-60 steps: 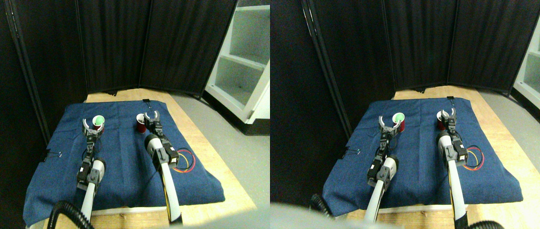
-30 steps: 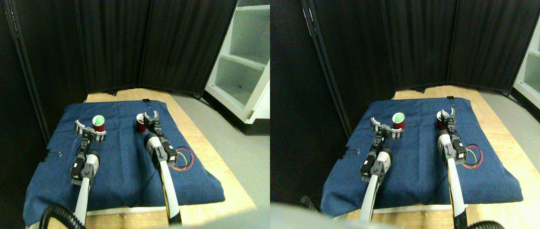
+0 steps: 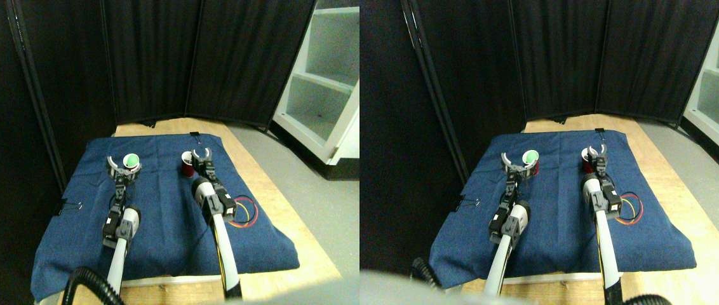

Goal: Pour (bimanual)

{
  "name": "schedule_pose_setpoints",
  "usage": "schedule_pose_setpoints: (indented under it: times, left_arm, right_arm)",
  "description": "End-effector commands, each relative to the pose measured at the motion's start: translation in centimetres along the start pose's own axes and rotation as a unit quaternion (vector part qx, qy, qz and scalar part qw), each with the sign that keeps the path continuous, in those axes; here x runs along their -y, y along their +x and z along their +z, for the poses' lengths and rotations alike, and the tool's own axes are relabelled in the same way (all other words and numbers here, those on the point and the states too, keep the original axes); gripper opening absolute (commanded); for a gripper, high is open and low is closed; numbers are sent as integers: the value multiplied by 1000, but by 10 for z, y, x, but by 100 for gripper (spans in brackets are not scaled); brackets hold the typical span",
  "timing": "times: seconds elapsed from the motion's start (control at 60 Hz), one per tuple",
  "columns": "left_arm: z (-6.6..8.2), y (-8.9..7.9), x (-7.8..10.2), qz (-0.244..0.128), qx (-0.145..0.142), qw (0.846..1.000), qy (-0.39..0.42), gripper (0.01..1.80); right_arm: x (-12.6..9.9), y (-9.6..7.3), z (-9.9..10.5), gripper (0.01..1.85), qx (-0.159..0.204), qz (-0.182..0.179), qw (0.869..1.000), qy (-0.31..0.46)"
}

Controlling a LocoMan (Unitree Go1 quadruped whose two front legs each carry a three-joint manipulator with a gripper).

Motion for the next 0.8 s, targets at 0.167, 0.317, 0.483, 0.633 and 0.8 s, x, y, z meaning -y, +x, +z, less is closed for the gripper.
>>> schedule_pose_setpoints:
  times: [0.167,0.317,0.483,0.633,0.8]
  left_arm:
    - [2,1,4,-19,-60,998,-22,89]
    - [8,5,-1,-15,-143,990,6,171]
    - [8,4,-1,-19,-132,991,15,180]
    - [7,1,0,-25,-95,995,20,155]
    - [2,-2,4,-48,-13,999,-10,110]
  right_arm:
    - [-6,0,-2,33,6,21,1000,12]
    - [-5,-1,-1,33,5,23,1000,11]
    - [-5,-1,-1,33,3,23,1000,13]
    - [-5,-2,-1,33,5,21,1000,18]
    - [-4,-4,-1,33,10,20,1000,21]
